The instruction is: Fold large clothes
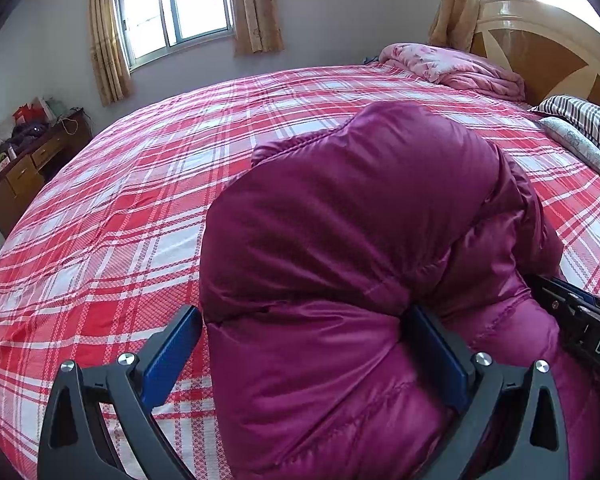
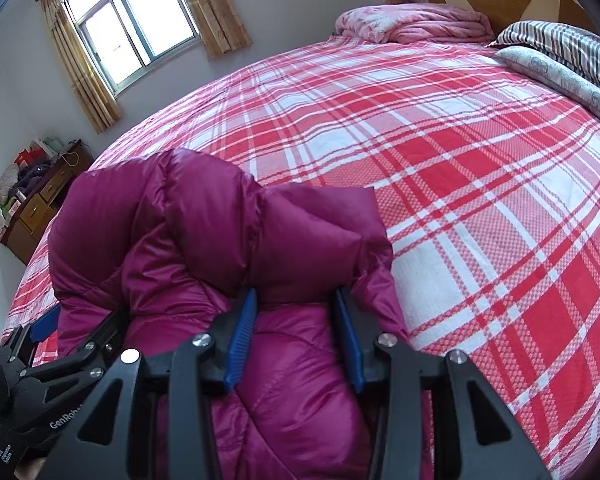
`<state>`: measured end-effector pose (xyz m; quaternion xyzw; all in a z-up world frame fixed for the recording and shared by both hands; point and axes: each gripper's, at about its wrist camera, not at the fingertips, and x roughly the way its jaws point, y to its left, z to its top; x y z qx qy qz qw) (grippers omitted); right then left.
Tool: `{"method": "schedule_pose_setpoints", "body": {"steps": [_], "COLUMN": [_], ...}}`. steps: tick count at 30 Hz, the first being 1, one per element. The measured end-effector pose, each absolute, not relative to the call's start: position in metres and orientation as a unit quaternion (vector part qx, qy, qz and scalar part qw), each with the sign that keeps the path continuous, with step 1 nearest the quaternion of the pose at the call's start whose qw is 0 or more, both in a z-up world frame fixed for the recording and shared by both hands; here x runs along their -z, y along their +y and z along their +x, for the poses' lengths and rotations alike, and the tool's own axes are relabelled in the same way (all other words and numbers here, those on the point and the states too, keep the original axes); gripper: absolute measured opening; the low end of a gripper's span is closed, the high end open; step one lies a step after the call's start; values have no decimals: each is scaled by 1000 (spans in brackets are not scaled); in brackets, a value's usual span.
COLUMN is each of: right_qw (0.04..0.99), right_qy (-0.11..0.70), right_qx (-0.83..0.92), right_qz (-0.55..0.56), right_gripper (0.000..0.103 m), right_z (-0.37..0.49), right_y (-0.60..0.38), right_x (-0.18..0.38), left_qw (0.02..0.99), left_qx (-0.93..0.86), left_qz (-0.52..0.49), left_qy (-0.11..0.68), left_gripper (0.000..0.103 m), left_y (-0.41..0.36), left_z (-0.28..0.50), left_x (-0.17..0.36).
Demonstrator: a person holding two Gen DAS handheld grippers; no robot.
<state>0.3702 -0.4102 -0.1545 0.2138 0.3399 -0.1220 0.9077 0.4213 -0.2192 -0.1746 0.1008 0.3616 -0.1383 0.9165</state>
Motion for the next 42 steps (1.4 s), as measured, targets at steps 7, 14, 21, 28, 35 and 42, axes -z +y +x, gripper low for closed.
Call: {"method": "schedule_pose_setpoints", "body": {"steps": [7,14,21,28,35,42], "right_qw": [908,909,918,902,889,883], "right_qy": [341,329,286,309,316,332], "right_qx": [123,102,91,48,-27,-95], "right_qz": [212,235,258,298,329,320], "right_gripper": [43,48,88,85,70,55], "right_z": [371,364,316,322,330,345], "right_y": [-410,-416,-426,-442,-446,-429], "right_x": [155,151,137,151,163,166], "left_qw": [911,900,895,874,855,854], "left_qx": [148,175,218,254,284,295], "left_qz": [95,43,-36,-67,-101,-86], "left_qy": [372,398,389,410,422,420], "left_gripper": [102,102,102,102,102,102], "left_y": [-219,-199,-151,-142,-147,-155], "left_z": [424,429,380,371,378,385], "left_x": [177,174,152,167,184,182]}}
